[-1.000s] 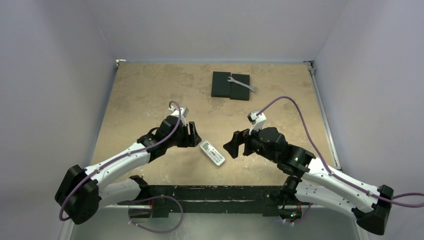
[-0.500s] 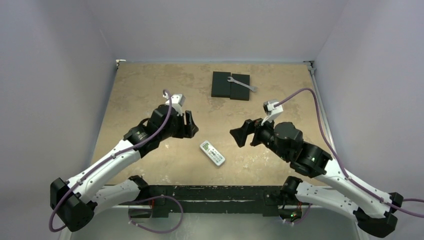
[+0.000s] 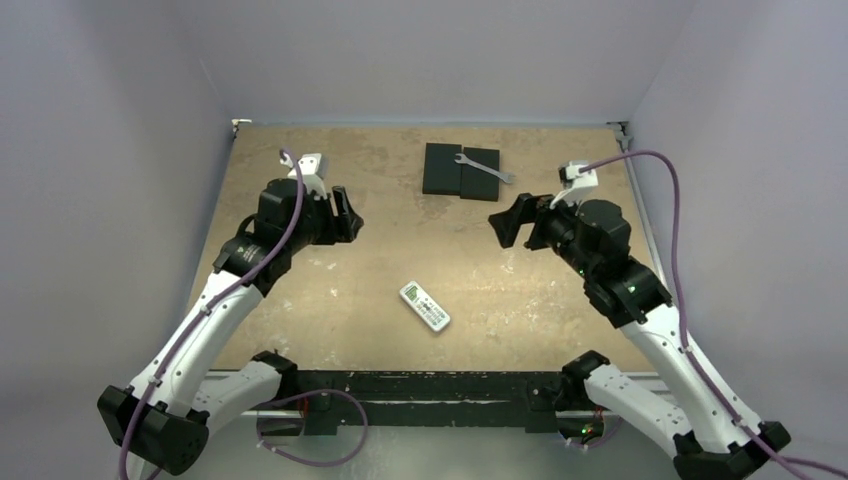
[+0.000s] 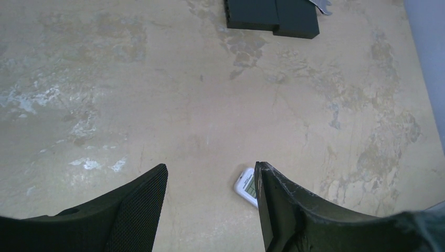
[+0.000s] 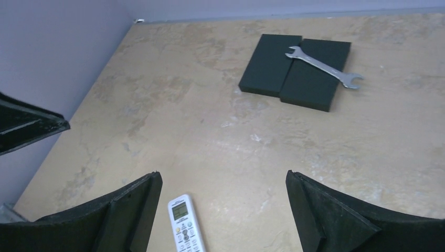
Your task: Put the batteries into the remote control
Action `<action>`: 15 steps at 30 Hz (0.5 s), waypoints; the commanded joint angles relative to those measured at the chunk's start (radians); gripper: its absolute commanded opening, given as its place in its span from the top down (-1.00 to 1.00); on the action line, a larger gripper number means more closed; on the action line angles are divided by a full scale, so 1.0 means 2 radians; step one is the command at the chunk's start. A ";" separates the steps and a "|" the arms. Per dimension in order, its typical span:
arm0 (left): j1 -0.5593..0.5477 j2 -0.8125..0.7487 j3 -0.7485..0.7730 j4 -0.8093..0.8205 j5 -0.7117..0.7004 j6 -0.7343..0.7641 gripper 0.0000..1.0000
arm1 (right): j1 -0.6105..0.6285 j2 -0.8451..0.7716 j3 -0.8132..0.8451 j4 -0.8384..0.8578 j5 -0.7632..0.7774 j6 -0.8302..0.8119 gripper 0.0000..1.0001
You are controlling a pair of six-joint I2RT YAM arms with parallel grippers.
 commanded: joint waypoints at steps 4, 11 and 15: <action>0.026 -0.009 -0.019 0.015 0.015 0.011 -0.23 | -0.077 -0.025 -0.026 0.026 -0.113 -0.016 -0.98; 0.025 -0.078 -0.066 0.053 0.007 0.021 -0.23 | -0.077 -0.087 -0.083 0.053 -0.100 -0.038 -0.98; 0.025 -0.124 -0.098 0.081 0.009 0.028 -0.22 | -0.077 -0.149 -0.115 0.076 -0.104 -0.064 -0.97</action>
